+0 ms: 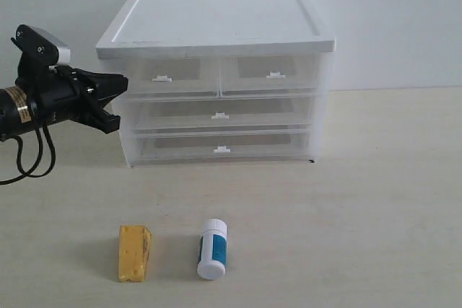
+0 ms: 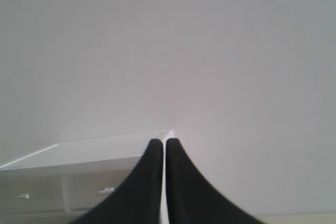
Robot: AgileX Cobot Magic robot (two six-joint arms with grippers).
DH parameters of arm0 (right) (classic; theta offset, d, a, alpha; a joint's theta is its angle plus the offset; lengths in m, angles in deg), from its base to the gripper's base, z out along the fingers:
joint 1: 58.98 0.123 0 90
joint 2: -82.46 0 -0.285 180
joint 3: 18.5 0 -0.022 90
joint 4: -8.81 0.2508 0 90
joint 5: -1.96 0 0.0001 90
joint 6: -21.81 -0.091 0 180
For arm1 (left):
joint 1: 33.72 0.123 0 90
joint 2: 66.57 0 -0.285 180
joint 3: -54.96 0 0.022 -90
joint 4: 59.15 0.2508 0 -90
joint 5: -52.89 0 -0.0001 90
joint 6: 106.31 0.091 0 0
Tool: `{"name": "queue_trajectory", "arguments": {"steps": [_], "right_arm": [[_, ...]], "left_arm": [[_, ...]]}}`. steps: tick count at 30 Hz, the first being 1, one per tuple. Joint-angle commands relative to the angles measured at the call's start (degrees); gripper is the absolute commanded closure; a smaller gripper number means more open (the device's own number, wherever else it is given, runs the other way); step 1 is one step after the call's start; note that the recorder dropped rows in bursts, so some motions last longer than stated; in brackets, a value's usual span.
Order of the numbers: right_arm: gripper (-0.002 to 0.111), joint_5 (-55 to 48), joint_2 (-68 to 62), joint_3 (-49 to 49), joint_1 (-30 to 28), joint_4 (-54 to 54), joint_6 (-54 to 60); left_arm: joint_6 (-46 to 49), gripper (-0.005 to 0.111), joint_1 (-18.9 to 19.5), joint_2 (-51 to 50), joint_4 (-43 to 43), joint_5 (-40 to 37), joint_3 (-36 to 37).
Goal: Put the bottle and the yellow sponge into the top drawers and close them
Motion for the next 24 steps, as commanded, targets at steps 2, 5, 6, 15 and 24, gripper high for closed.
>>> {"name": "queue_trajectory", "arguments": {"steps": [2, 5, 6, 15, 24], "right_arm": [[0.108, 1.4, 0.3, 0.0, -0.2, 0.3, -0.4], [0.108, 1.5, 0.3, 0.0, -0.2, 0.3, -0.4], [0.108, 1.5, 0.3, 0.0, -0.2, 0.3, -0.4], [0.108, 3.2, -5.2, -0.5, -0.2, -9.3, -12.6], [0.108, 10.7, -31.7, -14.9, -0.2, -36.1, -29.0]], "left_arm": [[0.3, 0.103, -0.2, -1.2, -1.7, 4.3, -2.4], [1.5, 0.103, -0.2, -1.3, -2.7, 7.2, -2.4], [1.4, 0.103, -0.2, -1.3, -2.8, 7.3, -2.4], [1.4, 0.103, -0.2, -3.1, -2.6, 6.4, -2.4], [1.7, 0.103, -0.2, -3.8, -1.5, 11.4, -2.4]]}}
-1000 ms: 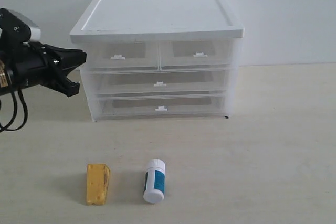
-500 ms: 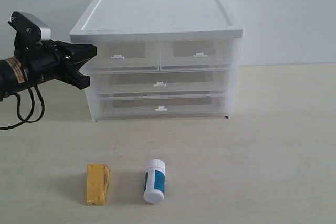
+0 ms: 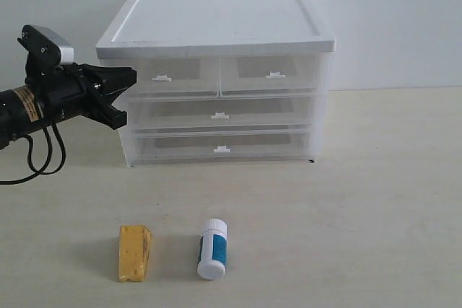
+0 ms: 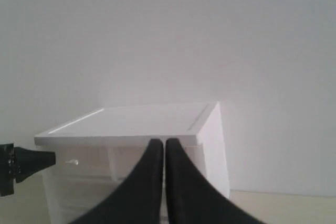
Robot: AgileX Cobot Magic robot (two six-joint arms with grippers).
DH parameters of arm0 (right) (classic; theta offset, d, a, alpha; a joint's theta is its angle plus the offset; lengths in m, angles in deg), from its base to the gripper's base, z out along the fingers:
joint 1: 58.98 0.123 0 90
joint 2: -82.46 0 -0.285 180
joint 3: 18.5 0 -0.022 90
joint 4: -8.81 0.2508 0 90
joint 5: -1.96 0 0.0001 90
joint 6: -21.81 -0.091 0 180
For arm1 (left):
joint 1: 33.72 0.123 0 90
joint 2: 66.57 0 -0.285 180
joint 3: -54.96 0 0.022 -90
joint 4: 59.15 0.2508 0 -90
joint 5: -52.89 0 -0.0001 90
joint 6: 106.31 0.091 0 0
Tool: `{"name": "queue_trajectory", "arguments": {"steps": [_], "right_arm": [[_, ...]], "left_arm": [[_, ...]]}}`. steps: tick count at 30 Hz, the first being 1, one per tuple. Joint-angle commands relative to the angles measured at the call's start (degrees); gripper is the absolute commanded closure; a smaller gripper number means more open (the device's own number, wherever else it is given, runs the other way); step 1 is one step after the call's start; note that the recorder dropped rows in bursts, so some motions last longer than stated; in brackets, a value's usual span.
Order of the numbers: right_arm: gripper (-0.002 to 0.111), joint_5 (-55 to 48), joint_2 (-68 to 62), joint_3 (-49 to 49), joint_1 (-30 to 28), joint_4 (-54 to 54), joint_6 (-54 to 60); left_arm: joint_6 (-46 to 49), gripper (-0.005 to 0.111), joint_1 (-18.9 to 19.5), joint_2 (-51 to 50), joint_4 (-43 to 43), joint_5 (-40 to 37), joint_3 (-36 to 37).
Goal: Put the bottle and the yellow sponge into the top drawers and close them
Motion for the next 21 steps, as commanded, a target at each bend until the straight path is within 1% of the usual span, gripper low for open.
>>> {"name": "queue_trajectory", "arguments": {"steps": [1, 2, 3, 4, 5, 8, 9, 11, 14, 18, 20, 21], "right_arm": [[0.108, 7.6, -15.3, -7.3, -0.2, -12.1, -4.1], [0.106, 9.7, -18.4, -8.5, -0.2, -13.4, -5.0], [0.102, 12.2, -22.2, -10.0, -0.2, -14.1, -6.8], [0.095, 14.1, -26.3, -11.5, -0.2, -14.6, -8.8], [0.086, 15.8, -30.4, -13.0, -0.2, -15.1, -10.9], [0.065, 19.4, -42.1, -17.1, -0.2, -15.3, -17.0], [0.062, 20.1, -45.0, -18.2, -0.2, -15.3, -19.1], [0.061, 21.7, -51.7, -21.0, -0.2, -15.4, -24.3], [0.061, 23.7, -60.0, -25.0, -0.2, -15.4, -29.1], [0.061, 24.5, -71.5, -32.7, -0.2, -16.2, -36.2], [0.061, 26.5, -75.2, -35.1, -0.2, -17.5, -39.2], [0.061, 29.3, -78.7, -37.5, -0.2, -19.0, -42.4]], "left_arm": [[0.5, 0.103, -0.2, -0.1, -0.8, 3.8, -0.4], [0.5, 0.103, -0.2, -0.1, -0.8, 3.8, -0.4], [0.5, 0.103, -0.2, -0.1, -0.8, 3.8, -0.4], [0.5, 0.103, -0.2, -0.1, -0.8, 3.8, -0.4], [0.5, 0.103, -0.2, -0.1, -0.8, 3.8, -0.4], [0.5, 0.103, -0.2, -0.1, -0.8, 3.6, -0.4], [0.5, 0.103, -0.2, -0.1, -0.8, 3.6, -0.4], [0.5, 0.103, -0.2, -0.1, -0.8, 3.6, -0.4], [0.5, 0.103, -0.2, -0.1, -0.8, 3.6, -0.4], [0.5, 0.103, -0.2, -0.1, -0.8, 3.6, -0.4], [0.5, 0.103, -0.2, -0.1, -0.8, 3.6, -0.4], [0.5, 0.103, -0.2, -0.1, -0.8, 3.6, -0.4]]}}
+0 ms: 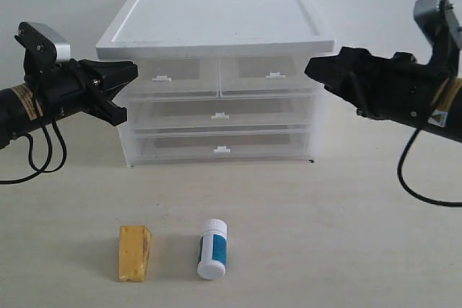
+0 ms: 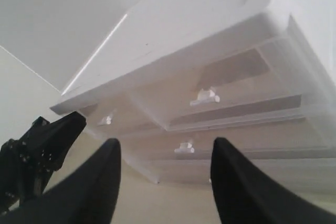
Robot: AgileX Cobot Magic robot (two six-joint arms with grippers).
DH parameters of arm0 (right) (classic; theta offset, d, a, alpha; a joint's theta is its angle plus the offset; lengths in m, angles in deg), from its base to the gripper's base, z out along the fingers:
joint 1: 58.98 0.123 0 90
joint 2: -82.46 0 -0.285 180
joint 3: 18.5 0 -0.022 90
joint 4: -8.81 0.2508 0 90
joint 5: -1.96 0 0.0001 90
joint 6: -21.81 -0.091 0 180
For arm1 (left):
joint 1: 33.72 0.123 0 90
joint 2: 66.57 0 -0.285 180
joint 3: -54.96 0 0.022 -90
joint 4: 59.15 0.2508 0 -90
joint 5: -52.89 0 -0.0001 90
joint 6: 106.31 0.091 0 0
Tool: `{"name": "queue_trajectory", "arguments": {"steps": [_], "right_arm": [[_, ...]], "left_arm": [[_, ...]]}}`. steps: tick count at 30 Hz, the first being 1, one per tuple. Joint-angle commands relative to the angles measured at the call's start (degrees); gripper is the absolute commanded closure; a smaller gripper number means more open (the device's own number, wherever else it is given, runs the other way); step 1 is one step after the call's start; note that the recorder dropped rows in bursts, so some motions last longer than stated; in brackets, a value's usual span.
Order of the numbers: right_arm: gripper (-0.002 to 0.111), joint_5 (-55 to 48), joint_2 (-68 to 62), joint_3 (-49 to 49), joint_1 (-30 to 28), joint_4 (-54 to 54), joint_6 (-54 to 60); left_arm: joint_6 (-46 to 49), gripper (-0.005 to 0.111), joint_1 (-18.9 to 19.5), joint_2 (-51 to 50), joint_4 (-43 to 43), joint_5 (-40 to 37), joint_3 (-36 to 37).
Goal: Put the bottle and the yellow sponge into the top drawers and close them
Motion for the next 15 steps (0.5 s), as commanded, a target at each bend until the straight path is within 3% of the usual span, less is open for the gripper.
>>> {"name": "queue_trajectory", "arguments": {"steps": [1, 8, 15], "right_arm": [[0.061, 6.7, -9.6, -6.8, -0.2, -3.7, -8.9], [0.061, 4.5, -16.8, -14.9, -0.2, -1.2, -13.0], [0.061, 1.7, -17.7, -15.9, -0.2, 0.1, -13.2]], "left_arm": [[0.2, 0.103, -0.2, 0.0, -0.4, 0.6, -0.4], [0.2, 0.103, -0.2, 0.0, -0.2, 0.6, -0.4], [0.2, 0.103, -0.2, 0.0, -0.3, 0.7, -0.4]]}}
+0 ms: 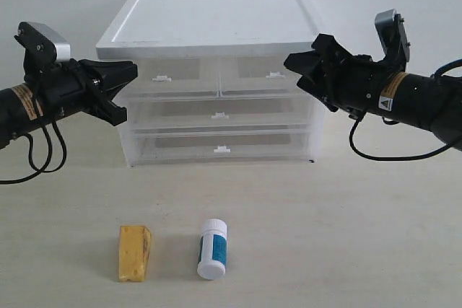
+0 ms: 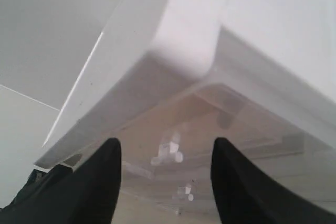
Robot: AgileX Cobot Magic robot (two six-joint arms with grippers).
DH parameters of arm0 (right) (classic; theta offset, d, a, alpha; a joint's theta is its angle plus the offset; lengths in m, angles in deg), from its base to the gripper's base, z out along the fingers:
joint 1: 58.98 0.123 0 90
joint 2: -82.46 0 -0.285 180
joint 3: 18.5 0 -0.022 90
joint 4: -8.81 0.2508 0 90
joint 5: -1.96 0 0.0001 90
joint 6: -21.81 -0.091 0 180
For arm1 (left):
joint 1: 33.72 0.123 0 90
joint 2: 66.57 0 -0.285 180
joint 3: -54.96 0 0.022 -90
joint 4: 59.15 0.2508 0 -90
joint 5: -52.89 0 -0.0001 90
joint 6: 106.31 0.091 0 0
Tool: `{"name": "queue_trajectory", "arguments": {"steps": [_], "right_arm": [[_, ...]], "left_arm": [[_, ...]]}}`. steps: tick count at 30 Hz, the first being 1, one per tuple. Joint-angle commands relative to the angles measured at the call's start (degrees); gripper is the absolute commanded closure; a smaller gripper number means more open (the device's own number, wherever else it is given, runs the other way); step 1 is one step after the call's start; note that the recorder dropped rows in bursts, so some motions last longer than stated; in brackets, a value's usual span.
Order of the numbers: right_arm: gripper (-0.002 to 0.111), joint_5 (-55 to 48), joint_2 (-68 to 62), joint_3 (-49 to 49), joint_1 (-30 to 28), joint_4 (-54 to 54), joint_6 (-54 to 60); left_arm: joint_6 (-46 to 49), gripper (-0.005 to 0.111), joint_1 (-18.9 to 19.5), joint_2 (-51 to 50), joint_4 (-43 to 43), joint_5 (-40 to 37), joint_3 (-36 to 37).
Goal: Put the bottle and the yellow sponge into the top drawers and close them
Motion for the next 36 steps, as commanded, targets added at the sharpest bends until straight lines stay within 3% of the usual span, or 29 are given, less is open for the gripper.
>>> {"name": "queue_trajectory", "arguments": {"steps": [1, 13, 26, 29, 36], "right_arm": [[0.061, -2.1, 0.1, -0.7, -0.2, 0.6, 0.0], [0.061, -8.1, 0.1, -4.4, 3.2, -0.1, -1.5], [0.061, -14.0, 0.1, -5.6, 3.2, 3.8, 1.3], [0.067, -15.1, 0.1, -5.9, 3.2, 5.4, 3.1], [0.095, -15.4, -1.9, -8.4, 3.2, 5.4, 3.6]], "left_arm": [[0.1, 0.103, -0.2, 0.0, -0.3, 0.7, -0.4], [0.1, 0.103, -0.2, 0.0, -0.3, 0.9, -0.4], [0.1, 0.103, -0.2, 0.0, -0.3, 0.9, -0.4], [0.1, 0.103, -0.2, 0.0, -0.3, 0.9, -0.4], [0.1, 0.103, -0.2, 0.0, -0.3, 0.9, -0.4]]}}
